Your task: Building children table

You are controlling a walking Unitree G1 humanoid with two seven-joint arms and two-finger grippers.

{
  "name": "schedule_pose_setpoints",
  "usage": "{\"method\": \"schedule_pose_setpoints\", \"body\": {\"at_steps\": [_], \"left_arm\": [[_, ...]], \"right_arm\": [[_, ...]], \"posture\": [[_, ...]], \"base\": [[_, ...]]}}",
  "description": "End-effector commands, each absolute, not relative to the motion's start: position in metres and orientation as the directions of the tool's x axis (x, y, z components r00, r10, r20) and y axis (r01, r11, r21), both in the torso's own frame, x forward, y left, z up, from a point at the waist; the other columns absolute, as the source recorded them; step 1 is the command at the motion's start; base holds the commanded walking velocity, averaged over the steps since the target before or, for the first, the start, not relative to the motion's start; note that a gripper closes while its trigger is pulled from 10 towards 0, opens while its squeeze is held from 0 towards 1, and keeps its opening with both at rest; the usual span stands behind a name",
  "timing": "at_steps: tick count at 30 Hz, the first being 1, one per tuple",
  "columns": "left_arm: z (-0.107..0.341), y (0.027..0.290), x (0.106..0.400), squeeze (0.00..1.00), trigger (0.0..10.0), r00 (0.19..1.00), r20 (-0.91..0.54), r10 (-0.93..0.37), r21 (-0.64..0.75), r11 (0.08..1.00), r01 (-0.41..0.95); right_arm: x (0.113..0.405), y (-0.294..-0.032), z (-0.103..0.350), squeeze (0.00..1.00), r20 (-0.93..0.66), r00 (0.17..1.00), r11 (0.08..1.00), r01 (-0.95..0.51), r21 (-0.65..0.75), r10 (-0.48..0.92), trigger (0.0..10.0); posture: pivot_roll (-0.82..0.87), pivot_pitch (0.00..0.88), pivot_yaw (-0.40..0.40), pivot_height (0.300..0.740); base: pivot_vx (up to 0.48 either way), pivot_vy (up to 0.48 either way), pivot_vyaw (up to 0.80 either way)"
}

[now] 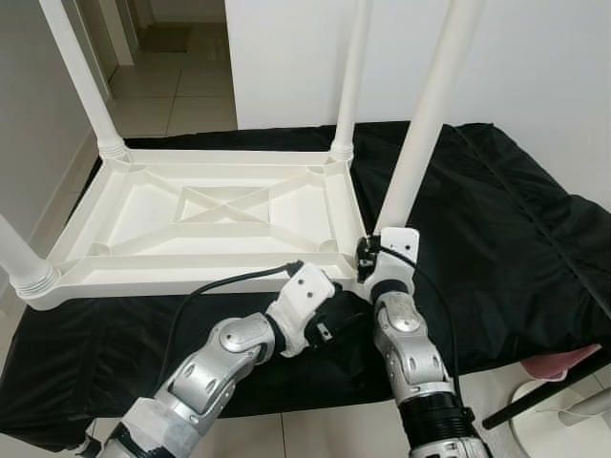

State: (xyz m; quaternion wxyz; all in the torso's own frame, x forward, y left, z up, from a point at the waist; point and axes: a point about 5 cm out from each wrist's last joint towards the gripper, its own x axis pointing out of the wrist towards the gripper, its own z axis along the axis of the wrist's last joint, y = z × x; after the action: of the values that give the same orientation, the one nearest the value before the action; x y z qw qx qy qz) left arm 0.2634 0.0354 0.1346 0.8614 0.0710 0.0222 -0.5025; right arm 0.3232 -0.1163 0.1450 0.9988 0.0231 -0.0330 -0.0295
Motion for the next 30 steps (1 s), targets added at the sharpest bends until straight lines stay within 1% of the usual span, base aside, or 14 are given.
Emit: {"method": "schedule_pose_setpoints", "body": {"at_steps": [1, 4, 5, 6, 7, 12, 14, 16, 17, 20, 21, 23, 29, 30], "left_arm": [[0.133, 0.037, 0.261, 0.0, 10.0, 0.425, -0.127, -0.896, 0.096, 0.415, 0.905], [0.133, 0.037, 0.26, 0.0, 10.0, 0.427, -0.125, -0.895, 0.095, 0.418, 0.904], [0.133, 0.037, 0.26, 0.0, 10.0, 0.427, -0.125, -0.895, 0.094, 0.418, 0.904], [0.133, 0.037, 0.26, 0.0, 10.0, 0.427, -0.125, -0.895, 0.094, 0.418, 0.904], [0.133, 0.037, 0.259, 0.0, 10.0, 0.427, -0.125, -0.896, 0.094, 0.418, 0.904], [0.134, 0.036, 0.259, 0.0, 10.0, 0.431, -0.117, -0.895, 0.091, 0.423, 0.902], [0.134, 0.036, 0.259, 0.0, 10.0, 0.431, -0.117, -0.895, 0.091, 0.423, 0.902], [0.134, 0.037, 0.26, 0.0, 10.0, 0.433, -0.114, -0.894, 0.091, 0.425, 0.901], [0.134, 0.037, 0.26, 0.0, 10.0, 0.433, -0.114, -0.894, 0.091, 0.425, 0.901], [0.134, 0.038, 0.26, 0.0, 10.0, 0.433, -0.113, -0.894, 0.091, 0.425, 0.901], [0.134, 0.038, 0.259, 0.0, 10.0, 0.432, -0.113, -0.895, 0.091, 0.423, 0.901], [0.134, 0.038, 0.259, 0.0, 10.0, 0.432, -0.113, -0.895, 0.091, 0.423, 0.901], [0.133, 0.038, 0.259, 0.0, 10.0, 0.427, -0.115, -0.897, 0.091, 0.418, 0.904], [0.133, 0.039, 0.26, 0.0, 10.0, 0.428, -0.115, -0.896, 0.093, 0.419, 0.903]], "right_arm": [[0.324, -0.118, 0.151, 1.0, 0.095, 0.994, 0.996, 0.053, 0.066, -0.059, 10.0], [0.323, -0.117, 0.153, 1.0, 0.109, 0.992, 0.997, 0.052, 0.062, -0.058, 10.0], [0.322, -0.117, 0.153, 0.88, 0.114, 0.992, 0.997, 0.045, 0.062, -0.051, 10.0], [0.322, -0.117, 0.153, 0.88, 0.114, 0.992, 0.997, 0.045, 0.062, -0.051, 10.0], [0.32, -0.116, 0.154, 0.0, 0.124, 0.992, 0.998, 0.027, 0.065, -0.035, 10.0], [0.306, -0.121, 0.152, 0.0, 0.159, 0.987, 0.998, -0.011, 0.066, 0.0, 10.0], [0.306, -0.121, 0.152, 0.0, 0.159, 0.987, 0.998, -0.011, 0.066, 0.0, 10.0], [0.295, -0.124, 0.148, 0.0, 0.17, 0.985, 0.998, -0.03, 0.057, 0.019, 10.0], [0.295, -0.124, 0.148, 0.0, 0.17, 0.985, 0.998, -0.03, 0.057, 0.019, 10.0], [0.282, -0.128, 0.141, 0.0, 0.175, 0.984, 0.999, -0.044, 0.024, 0.039, 10.0], [0.274, -0.131, 0.137, 0.0, 0.174, 0.984, 0.999, -0.051, 0.01, 0.048, 10.0], [0.274, -0.131, 0.137, 0.0, 0.174, 0.984, 0.999, -0.051, 0.01, 0.048, 10.0], [0.257, -0.138, 0.127, 0.0, 0.139, 0.988, 0.997, -0.075, 0.011, 0.073, 10.0], [0.252, -0.138, 0.123, 0.0, 0.125, 0.988, 0.996, -0.09, 0.017, 0.087, 8.5]], "posture": [[-0.04, 0.003, -0.015, 0.74], [-0.04, 0.005, -0.016, 0.74], [-0.04, 0.005, -0.016, 0.74], [-0.04, 0.005, -0.016, 0.74], [-0.04, 0.006, -0.017, 0.74], [-0.05, 0.009, -0.015, 0.74], [-0.05, 0.009, -0.015, 0.74], [-0.05, 0.012, -0.011, 0.74], [-0.05, 0.012, -0.011, 0.74], [-0.06, 0.014, -0.005, 0.74], [-0.06, 0.015, -0.001, 0.74], [-0.06, 0.015, -0.001, 0.74], [-0.07, 0.017, 0.004, 0.74], [-0.07, 0.016, 0.005, 0.74]], "base": [[0.0, 0.0, 0.0], [0.0, 0.0, 0.0], [0.0, 0.0, 0.0], [0.0, 0.0, 0.0], [0.0, 0.0, 0.0], [0.0, 0.0, 0.0], [0.0, 0.0, 0.0], [0.0, 0.0, 0.0], [0.0, 0.0, 0.0], [0.0, 0.0, 0.0], [0.0, 0.0, 0.0], [0.0, 0.0, 0.0], [0.0, 0.0, 0.0], [0.0, 0.0, 0.0]]}}
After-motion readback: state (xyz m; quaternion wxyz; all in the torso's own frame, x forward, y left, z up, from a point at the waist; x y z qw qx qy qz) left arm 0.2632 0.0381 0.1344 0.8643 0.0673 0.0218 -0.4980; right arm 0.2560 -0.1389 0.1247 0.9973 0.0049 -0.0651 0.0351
